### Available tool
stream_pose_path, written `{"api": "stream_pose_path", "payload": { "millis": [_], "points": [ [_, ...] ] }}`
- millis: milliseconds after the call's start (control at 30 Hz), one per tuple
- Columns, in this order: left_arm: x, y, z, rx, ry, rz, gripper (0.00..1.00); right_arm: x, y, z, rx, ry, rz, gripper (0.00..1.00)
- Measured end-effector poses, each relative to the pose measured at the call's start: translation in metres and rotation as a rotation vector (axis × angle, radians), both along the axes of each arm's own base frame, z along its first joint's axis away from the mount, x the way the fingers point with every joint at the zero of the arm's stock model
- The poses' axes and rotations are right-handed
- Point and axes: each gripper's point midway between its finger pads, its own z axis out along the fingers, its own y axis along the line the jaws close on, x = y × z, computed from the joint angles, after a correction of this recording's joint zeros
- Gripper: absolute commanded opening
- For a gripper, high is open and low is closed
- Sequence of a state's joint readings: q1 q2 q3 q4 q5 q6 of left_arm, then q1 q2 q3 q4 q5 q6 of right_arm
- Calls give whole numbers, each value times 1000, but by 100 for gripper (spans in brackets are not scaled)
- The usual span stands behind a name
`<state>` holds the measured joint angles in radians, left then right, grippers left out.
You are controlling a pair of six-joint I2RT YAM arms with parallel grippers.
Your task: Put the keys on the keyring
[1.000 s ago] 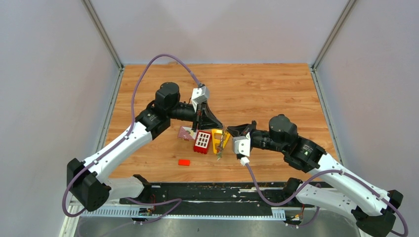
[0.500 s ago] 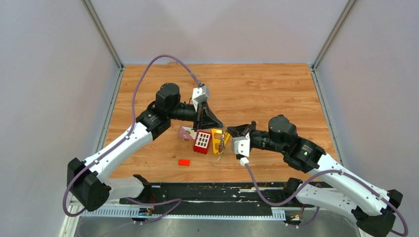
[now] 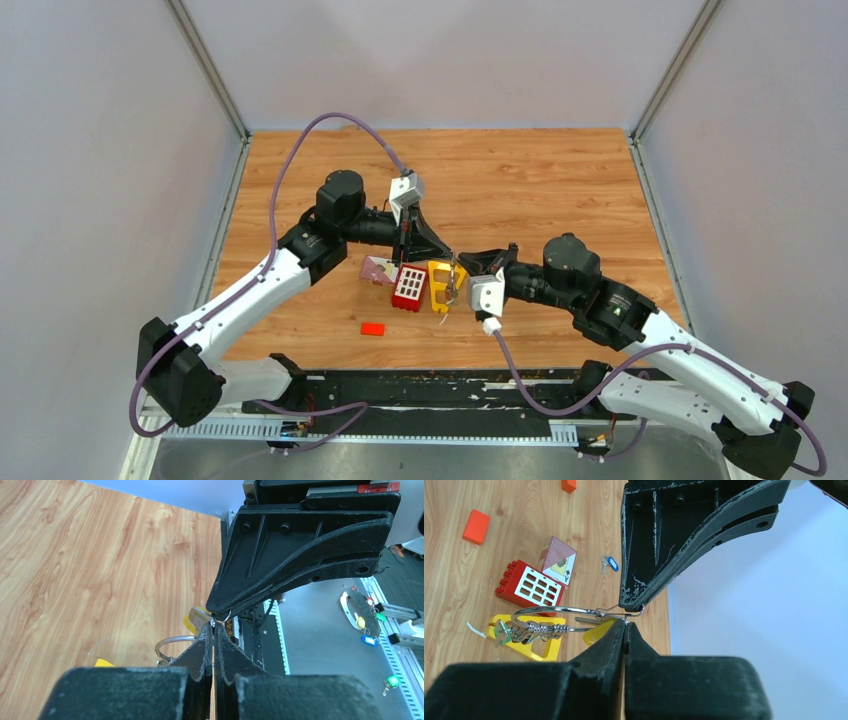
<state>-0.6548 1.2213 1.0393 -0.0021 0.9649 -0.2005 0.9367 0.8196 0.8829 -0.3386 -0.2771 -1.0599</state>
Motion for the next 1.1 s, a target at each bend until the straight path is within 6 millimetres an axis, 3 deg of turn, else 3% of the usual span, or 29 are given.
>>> {"api": "stream_pose_path", "payload": {
  "millis": [1100],
  "points": [
    [-1,0,-5,-4,15,0,0,1,-2,-7,-27,7,-8,0]
  ]
}}
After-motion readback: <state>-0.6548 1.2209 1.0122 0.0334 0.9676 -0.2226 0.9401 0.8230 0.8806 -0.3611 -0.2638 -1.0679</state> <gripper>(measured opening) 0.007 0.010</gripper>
